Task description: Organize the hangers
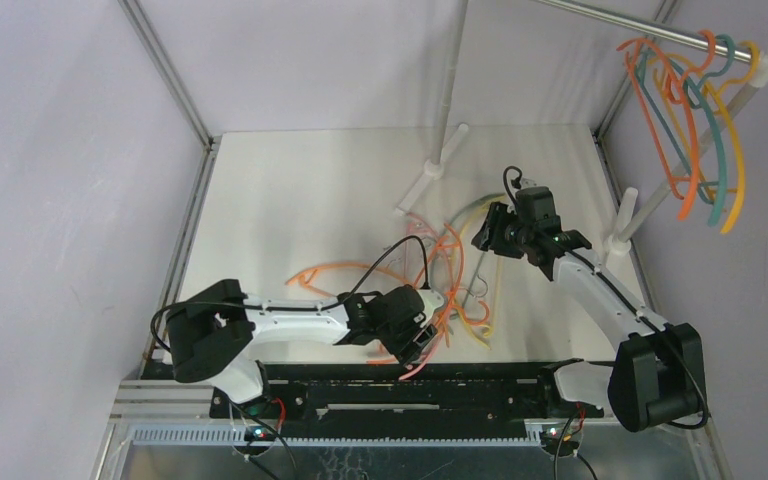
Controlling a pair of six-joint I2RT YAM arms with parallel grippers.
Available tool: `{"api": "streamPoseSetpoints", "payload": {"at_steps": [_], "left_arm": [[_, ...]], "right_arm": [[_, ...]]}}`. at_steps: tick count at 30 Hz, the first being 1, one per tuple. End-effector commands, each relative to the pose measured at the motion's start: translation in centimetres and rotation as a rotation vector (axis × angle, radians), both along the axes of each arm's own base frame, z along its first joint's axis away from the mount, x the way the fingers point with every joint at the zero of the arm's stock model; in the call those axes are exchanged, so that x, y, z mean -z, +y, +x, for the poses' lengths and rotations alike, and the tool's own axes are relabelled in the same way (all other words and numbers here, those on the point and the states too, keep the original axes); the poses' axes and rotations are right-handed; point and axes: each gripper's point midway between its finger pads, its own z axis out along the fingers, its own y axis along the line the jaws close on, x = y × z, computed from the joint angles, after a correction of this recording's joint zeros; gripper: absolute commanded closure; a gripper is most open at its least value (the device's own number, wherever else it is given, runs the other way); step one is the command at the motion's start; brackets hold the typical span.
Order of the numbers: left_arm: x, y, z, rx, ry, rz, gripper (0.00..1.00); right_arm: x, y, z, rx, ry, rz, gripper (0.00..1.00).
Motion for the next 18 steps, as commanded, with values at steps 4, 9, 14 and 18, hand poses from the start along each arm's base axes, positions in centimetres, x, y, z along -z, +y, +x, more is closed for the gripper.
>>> {"api": "streamPoseSetpoints", "payload": {"at_steps": [4, 9, 14, 18], "left_arm": [[1.5, 0.1, -1.0, 0.043, 0.029, 0.004, 0.38], [1.2, 0.4, -0.9, 0.062, 0.02, 0.025, 0.96], [-0.1, 0.6, -0.6, 0.081, 0.0, 0.041, 1.0], [-3.7, 1.0, 0.0, 0.117, -0.044, 0.06, 1.0]], "right_arm": [[-2.5, 0.0, 0.7, -0.009, -0.071, 0.011, 0.42], [-3.2, -0.2, 0.7, -0.003, -0.093, 0.01, 0.42], [-4.1, -0.4, 0.3, 0.008, -0.107, 0.017, 0.42], [-5.1, -1.0, -0.2, 0.029, -0.128, 0.02, 0.42]]}}
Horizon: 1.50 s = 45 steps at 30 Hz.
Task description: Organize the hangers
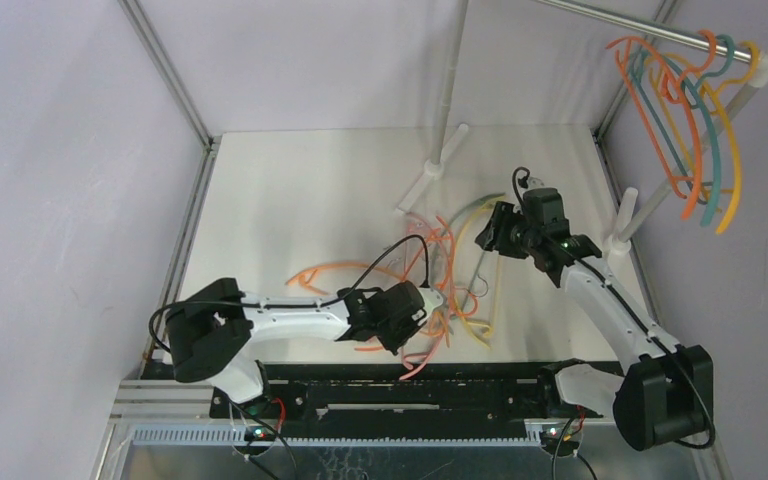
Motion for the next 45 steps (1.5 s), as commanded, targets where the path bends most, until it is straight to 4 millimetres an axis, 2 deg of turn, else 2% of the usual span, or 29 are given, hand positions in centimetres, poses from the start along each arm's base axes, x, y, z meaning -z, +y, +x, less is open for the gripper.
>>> {"api": "streamPoseSetpoints", "payload": {"at_steps": [1, 5, 10, 14, 18, 23, 27, 29, 30, 34, 38, 43, 45], "left_arm": [[-4.9, -0.2, -1.0, 0.109, 0.003, -0.004, 1.0], [-10.4, -0.3, 0.8, 0.095, 0.006, -0.076, 1.0], [-16.5, -0.2, 4.6, 0.046, -0.037, -0.17, 1.0], [-19.5, -0.8, 6.5, 0.046, -0.049, -0.218, 1.0], [-22.4, -3.2, 7.4, 0.07, -0.023, -0.309, 1.0], [-28.0, -7.4, 8.0, 0.135, 0.026, -0.482, 1.0], [-32.0, -10.1, 8.0, 0.175, 0.086, -0.631, 1.0], [-33.1, -11.0, 8.2, 0.181, 0.109, -0.686, 1.0], [-33.6, -11.9, 8.1, 0.193, 0.15, -0.728, 1.0], [-33.2, -12.7, 7.5, 0.194, 0.229, -0.773, 1.0], [-33.1, -13.1, 7.6, 0.178, 0.264, -0.813, 1.0], [-36.1, -13.8, 9.5, 0.148, 0.279, -0.949, 1.0], [-36.8, -14.1, 10.5, 0.131, 0.282, -0.979, 1.0]], "right_arm": [[-3.8, -0.7, 0.4, 0.028, -0.102, 0.011, 0.42], [-5.9, -2.0, -0.6, 0.083, -0.162, -0.001, 0.42], [-9.3, -3.3, -2.5, 0.137, -0.276, 0.008, 0.43], [-12.7, -4.7, -4.3, 0.186, -0.406, 0.024, 0.43], [-15.2, -5.3, -6.2, 0.21, -0.51, 0.062, 0.42], [-15.6, -5.7, -8.4, 0.218, -0.562, 0.09, 0.42], [-14.4, -4.4, -8.8, 0.167, -0.514, 0.132, 0.41], [-14.1, -3.6, -8.8, 0.147, -0.494, 0.158, 0.38], [-14.6, -3.4, -8.7, 0.155, -0.513, 0.18, 0.33], [-17.2, -3.1, -8.1, 0.155, -0.614, 0.225, 0.25], [-18.3, -1.3, -7.4, 0.093, -0.62, 0.285, 0.24], [-18.6, 1.3, -8.2, -0.041, -0.626, 0.307, 0.25], [-19.0, 2.1, -8.6, -0.092, -0.637, 0.31, 0.25]]}}
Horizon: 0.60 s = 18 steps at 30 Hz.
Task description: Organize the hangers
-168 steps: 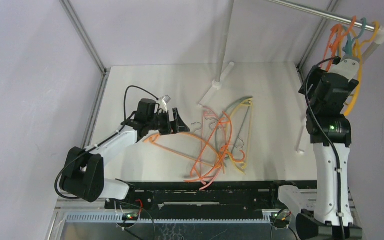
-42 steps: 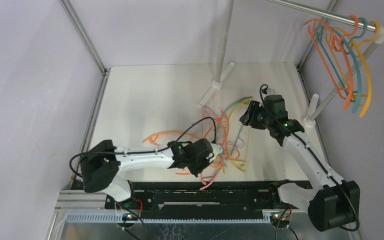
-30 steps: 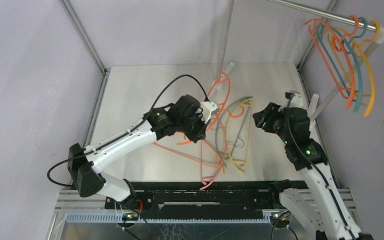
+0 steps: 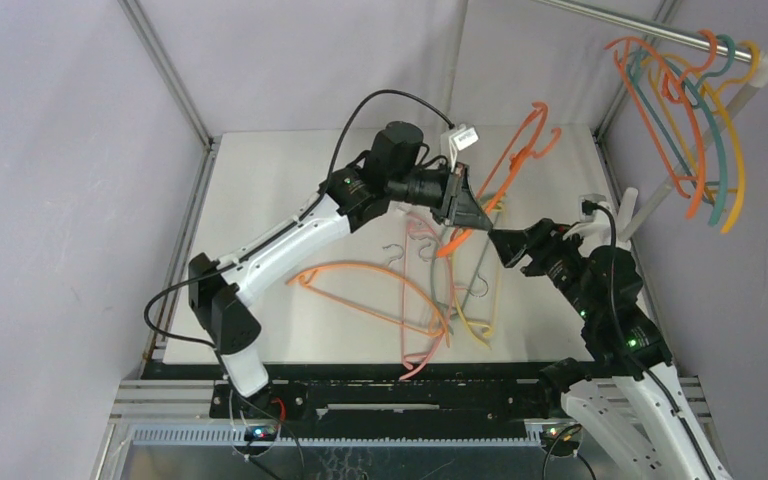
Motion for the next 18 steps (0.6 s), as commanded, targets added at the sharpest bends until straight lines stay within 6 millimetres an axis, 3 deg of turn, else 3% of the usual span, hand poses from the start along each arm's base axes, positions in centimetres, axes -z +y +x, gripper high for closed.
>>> {"api": "streamPoseSetpoints", "payload": {"at_steps": [1, 9, 18], "left_arm": [[-5.1, -0.9, 2.3, -0.021, -0.008, -0.183, 1.0], [-5.0, -3.2, 5.0, -0.09, 0.088, -0.225, 1.0], [-4.5, -4.2, 7.2, -0.209, 0.097, -0.214, 1.0]], "right_arm": [[-3.4, 2.3, -0.9, -0.13, -0.116, 0.022, 0.25], [-4.6, 3.4, -0.6, -0.152, -0.134, -0.036, 0.24], [-3.6, 4.1, 2.8, -0.078, -0.063, -0.166, 0.25]]}}
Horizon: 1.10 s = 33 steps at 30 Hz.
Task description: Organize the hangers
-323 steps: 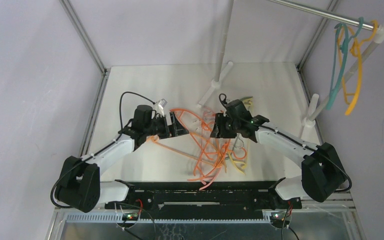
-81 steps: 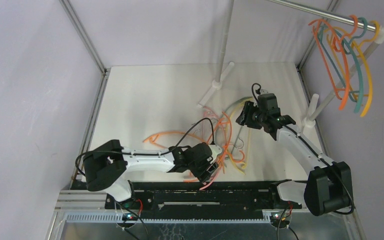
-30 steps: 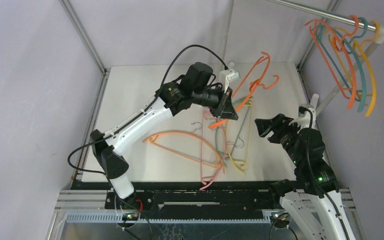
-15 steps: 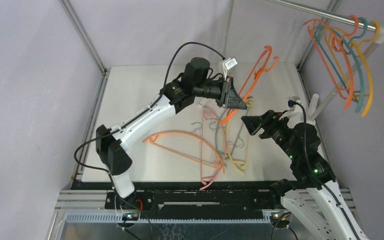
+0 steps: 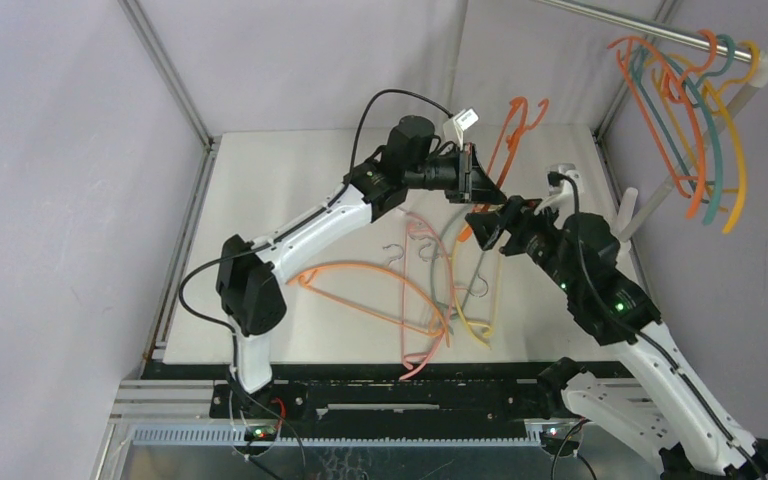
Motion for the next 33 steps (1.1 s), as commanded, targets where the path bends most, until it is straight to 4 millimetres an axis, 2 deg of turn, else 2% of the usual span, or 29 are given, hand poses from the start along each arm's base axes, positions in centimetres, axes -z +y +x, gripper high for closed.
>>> {"api": "streamPoseSetpoints", "payload": {"at_steps": [1, 8, 14, 17, 25, 28, 30, 31, 33], "left_arm": [[-5.5, -0.7, 0.7, -0.051, -0.092, -0.115, 1.0], [-6.3, -0.8, 0.6, -0.083, -0.102, -0.111, 1.0], [-6.9, -1.0, -0.4, -0.078, -0.105, -0.117, 1.0], [-7.0, -1.0, -0.5, -0.082, -0.104, -0.118, 1.0], [-7.9, -0.9, -0.3, -0.1, -0.111, -0.129, 1.0], [-8.1, -1.0, -0.4, -0.095, -0.112, -0.136, 1.0], [-8.3, -0.9, -0.7, -0.078, -0.12, -0.142, 0.99], [-8.5, -0.8, -1.0, -0.066, -0.134, -0.144, 0.94], [-8.9, -0.3, -1.4, -0.05, -0.169, -0.149, 0.74]], "right_arm": [[-0.4, -0.1, 1.7, 0.063, -0.014, -0.057, 0.26], [1.2, -0.2, 2.5, 0.138, 0.027, -0.112, 0.3], [0.8, -1.8, 3.4, 0.248, -0.019, -0.152, 0.36], [1.0, -2.1, 3.5, 0.265, -0.023, -0.169, 0.45], [3.1, -2.7, 2.7, 0.261, -0.012, -0.176, 0.66], [3.3, -3.3, 2.2, 0.27, -0.016, -0.181, 0.82], [3.3, -3.8, 1.9, 0.28, -0.024, -0.194, 0.88], [3.3, -4.2, 1.8, 0.287, -0.026, -0.2, 0.92], [3.2, -4.6, 1.6, 0.288, -0.034, -0.211, 0.94]]}}
